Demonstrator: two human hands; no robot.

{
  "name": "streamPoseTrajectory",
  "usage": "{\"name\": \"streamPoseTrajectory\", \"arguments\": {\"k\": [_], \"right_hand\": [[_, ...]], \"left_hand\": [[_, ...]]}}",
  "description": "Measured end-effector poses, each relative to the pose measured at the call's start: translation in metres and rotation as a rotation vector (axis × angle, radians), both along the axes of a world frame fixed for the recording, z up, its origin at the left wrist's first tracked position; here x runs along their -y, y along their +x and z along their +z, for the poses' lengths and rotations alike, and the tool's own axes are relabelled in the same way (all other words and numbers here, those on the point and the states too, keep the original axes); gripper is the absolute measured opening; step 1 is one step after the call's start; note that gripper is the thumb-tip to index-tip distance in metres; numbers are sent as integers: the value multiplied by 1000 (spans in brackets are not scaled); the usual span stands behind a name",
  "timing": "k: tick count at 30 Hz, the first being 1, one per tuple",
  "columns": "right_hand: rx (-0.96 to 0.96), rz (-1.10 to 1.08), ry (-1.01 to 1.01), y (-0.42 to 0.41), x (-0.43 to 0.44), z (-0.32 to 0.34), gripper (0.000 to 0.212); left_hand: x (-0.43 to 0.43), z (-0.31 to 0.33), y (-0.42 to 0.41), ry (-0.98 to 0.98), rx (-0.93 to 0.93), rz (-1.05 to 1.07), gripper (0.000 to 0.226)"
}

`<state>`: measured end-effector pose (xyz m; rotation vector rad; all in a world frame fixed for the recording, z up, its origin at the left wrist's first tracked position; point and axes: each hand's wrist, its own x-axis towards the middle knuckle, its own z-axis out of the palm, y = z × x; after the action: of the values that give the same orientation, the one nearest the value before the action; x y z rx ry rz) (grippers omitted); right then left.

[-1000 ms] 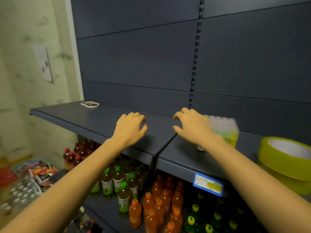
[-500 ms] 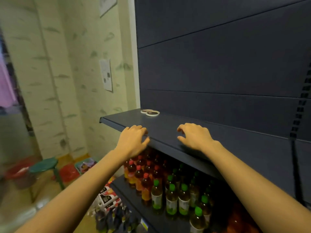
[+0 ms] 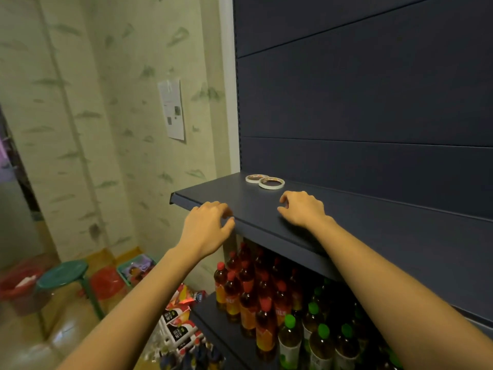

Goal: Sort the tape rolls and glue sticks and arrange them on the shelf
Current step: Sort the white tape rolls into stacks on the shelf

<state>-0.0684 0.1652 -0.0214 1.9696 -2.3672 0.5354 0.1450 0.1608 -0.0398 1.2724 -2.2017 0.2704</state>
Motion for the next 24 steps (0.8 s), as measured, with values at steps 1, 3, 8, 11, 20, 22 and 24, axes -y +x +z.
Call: {"name": "streamPoseTrajectory", "arguments": {"k": [1,3,8,11,20,22,24], "right_hand": [[4,-16,8,0,14,-2,37],[6,-62,15,0,42,-6,40],[144,-218,-31,-18,116,-8,44],[229,-327,-32,-33,155,-8,48],[95,-465,129,-54,241,-7,49],[41,-466,145,-57,250,-5,39],[9,-476,163,-60,257,-2,35]], "left_hand": [[13,0,0,11,-11,-1,29],[40,-1,0,28,-34,-10,30],[113,-2,-6,93,2,-20,29],[154,3,-12,145,83,-29,31],[257,0,-33,202,80,-51,29],[277,-1,-41,211,82,-50,29],[298,1,-49,231,109,-54,30]]}}
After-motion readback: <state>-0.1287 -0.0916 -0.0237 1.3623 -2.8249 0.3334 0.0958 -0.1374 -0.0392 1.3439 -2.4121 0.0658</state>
